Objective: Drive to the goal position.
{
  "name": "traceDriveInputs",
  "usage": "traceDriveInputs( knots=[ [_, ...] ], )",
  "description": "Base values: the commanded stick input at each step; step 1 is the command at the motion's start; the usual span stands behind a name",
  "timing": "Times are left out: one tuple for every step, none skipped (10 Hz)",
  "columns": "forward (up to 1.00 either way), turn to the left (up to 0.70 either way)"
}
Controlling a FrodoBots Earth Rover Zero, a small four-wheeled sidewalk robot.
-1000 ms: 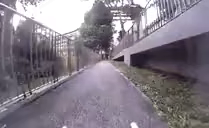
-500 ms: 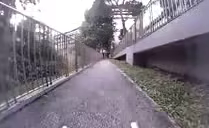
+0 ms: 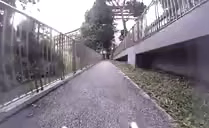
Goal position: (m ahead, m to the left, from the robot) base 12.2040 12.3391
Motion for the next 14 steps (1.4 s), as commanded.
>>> traceDriveInputs(
  knots=[
    [0.70, -0.01],
    [0.70, -0.04],
    [0.70, -0.11],
    [0.70, -0.01],
    [0.70, 0.03],
    [0.70, 0.03],
    [0.70, 0.03],
    [0.70, -0.03],
    [0.70, -0.11],
    [0.70, -0.11],
    [0.70, -0.11],
    [0.70, -0.11],
    [0.70, -0.11],
    [0.70, -0.11]
  ],
)
